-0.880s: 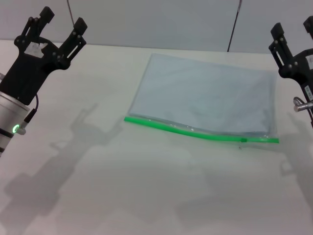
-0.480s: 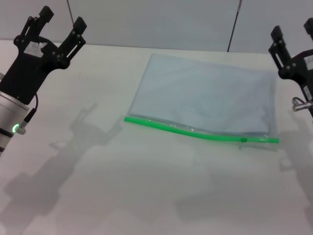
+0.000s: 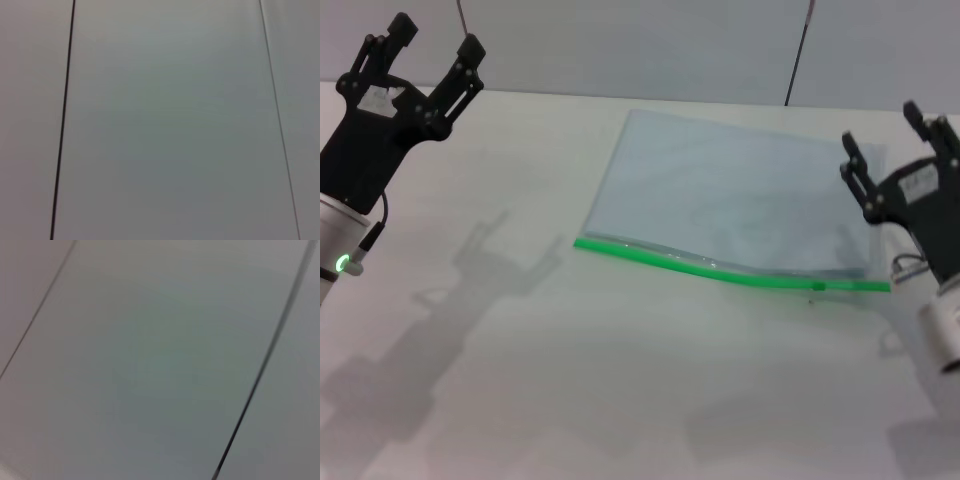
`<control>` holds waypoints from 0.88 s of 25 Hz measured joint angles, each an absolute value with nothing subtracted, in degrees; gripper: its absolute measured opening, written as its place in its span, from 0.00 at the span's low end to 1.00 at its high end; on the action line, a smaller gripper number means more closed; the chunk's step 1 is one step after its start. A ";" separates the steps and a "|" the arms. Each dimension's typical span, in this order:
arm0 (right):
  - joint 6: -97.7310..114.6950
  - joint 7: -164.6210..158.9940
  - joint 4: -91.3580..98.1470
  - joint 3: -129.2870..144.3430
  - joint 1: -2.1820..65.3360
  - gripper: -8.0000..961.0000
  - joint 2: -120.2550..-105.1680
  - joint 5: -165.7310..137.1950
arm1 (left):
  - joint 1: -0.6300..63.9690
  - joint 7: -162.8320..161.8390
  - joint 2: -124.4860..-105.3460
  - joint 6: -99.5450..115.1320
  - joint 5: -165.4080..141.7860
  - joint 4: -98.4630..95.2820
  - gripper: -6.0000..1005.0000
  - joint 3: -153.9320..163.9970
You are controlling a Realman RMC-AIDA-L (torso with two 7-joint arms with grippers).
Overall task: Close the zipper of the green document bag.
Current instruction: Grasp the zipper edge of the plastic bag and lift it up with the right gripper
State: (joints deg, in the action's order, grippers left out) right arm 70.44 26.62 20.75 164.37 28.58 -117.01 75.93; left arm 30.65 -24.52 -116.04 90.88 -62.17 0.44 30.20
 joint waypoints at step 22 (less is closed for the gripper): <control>67.15 72.42 20.44 164.60 18.86 0.68 -117.33 75.61 | 29.53 -24.40 -115.62 90.71 -61.00 0.26 0.84 29.82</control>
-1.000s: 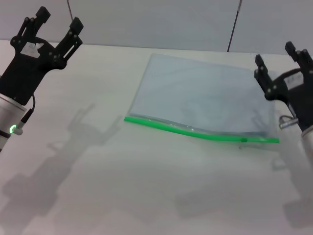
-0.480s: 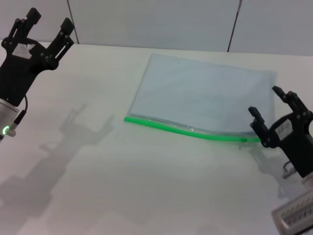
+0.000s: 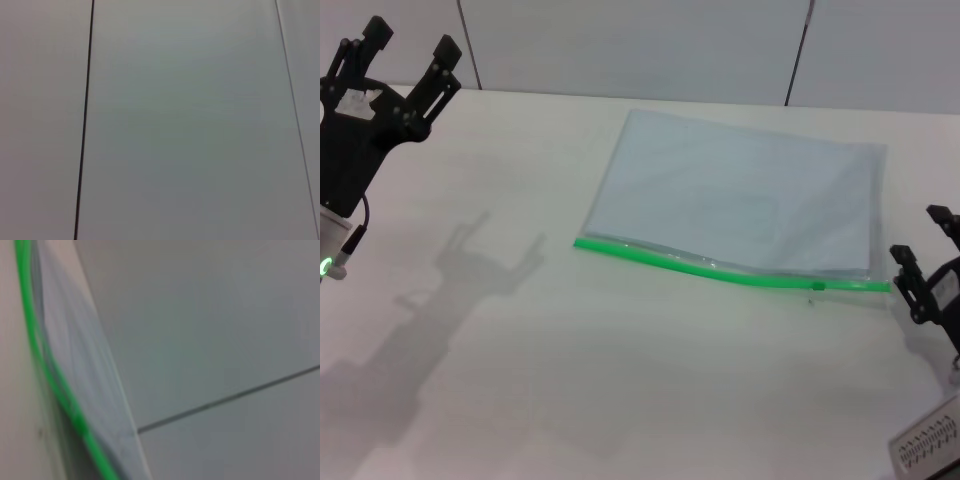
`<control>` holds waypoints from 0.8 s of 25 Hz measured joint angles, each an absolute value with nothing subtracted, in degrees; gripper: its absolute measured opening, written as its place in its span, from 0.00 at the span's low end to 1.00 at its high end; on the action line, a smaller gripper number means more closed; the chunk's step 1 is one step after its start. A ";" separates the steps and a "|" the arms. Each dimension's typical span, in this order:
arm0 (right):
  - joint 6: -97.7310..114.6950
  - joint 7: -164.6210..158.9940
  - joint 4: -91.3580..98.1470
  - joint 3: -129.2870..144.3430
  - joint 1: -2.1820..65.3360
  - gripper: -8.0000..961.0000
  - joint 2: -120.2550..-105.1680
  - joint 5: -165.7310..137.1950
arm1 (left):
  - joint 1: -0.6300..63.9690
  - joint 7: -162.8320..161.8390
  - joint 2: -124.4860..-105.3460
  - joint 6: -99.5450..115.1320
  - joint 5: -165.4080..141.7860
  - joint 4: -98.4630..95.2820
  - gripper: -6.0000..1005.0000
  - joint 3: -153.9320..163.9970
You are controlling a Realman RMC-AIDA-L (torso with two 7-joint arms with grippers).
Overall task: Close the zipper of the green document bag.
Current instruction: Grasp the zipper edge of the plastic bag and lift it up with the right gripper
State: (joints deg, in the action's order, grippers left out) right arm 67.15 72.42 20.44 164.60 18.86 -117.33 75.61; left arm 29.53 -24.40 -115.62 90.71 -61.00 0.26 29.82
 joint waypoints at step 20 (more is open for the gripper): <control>59.19 80.00 23.94 164.79 19.26 0.65 -117.34 76.16 | 29.40 -24.34 -115.67 90.20 -59.85 0.26 0.84 29.79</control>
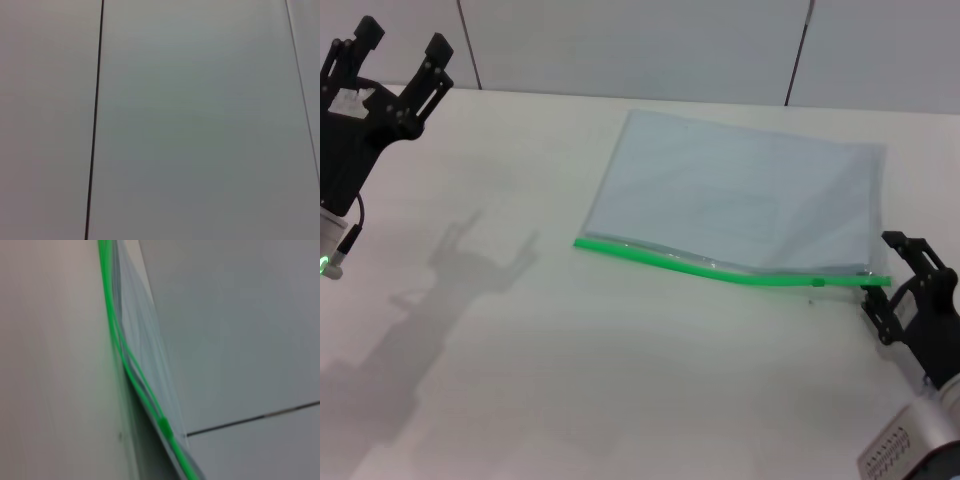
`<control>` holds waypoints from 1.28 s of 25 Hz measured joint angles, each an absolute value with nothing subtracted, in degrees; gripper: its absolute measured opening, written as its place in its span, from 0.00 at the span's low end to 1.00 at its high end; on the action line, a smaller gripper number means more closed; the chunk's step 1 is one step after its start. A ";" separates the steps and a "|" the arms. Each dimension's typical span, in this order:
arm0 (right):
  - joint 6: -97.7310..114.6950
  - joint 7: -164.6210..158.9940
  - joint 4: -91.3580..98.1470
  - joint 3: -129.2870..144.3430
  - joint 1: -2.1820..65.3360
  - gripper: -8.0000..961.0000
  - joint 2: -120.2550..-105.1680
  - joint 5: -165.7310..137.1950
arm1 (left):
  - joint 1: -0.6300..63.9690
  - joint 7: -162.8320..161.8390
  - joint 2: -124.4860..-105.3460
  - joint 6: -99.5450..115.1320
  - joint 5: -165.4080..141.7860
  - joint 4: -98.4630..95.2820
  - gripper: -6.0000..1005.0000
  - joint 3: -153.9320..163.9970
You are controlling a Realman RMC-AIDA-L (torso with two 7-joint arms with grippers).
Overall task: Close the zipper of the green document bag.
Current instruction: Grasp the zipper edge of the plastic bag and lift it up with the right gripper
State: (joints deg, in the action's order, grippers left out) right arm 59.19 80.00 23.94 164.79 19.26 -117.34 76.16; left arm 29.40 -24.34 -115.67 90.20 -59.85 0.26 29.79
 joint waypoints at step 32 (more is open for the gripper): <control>51.14 85.18 25.49 164.38 25.81 0.47 -117.33 75.31 | 29.90 -24.34 -116.02 89.46 -59.85 0.26 0.84 29.97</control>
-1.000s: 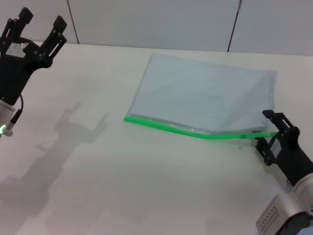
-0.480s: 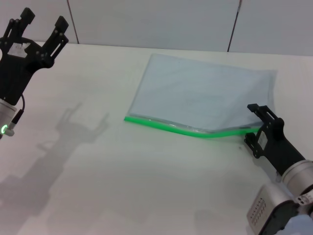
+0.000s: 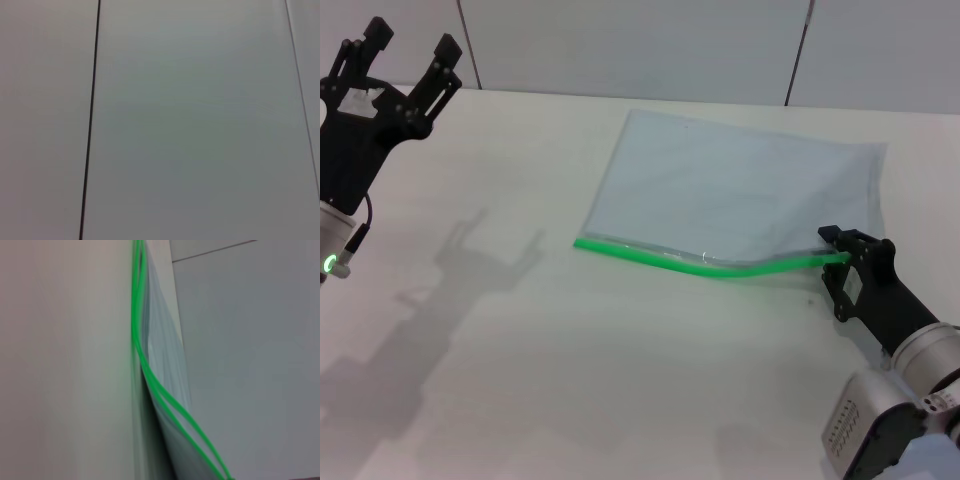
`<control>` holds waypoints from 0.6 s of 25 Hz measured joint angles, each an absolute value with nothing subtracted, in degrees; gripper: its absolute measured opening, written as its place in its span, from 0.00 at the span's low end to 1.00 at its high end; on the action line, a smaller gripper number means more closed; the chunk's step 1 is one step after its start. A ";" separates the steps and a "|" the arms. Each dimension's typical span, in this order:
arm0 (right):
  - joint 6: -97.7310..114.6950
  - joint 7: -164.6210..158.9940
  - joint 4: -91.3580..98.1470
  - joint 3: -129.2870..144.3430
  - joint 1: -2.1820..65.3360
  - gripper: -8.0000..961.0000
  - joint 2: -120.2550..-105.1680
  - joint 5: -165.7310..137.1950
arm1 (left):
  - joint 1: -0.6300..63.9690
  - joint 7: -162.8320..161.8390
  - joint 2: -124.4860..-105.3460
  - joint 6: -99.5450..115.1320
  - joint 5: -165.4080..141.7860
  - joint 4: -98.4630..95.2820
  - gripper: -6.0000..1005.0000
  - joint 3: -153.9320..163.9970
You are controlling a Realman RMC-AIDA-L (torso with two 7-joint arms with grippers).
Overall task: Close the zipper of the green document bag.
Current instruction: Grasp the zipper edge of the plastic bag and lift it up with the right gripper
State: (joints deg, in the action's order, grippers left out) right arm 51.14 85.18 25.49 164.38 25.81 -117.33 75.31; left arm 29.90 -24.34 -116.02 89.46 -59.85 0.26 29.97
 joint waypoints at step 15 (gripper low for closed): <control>51.06 85.64 27.64 164.69 26.12 0.10 -117.33 75.31 | 29.88 -24.34 -116.01 89.46 -60.21 0.26 0.84 30.48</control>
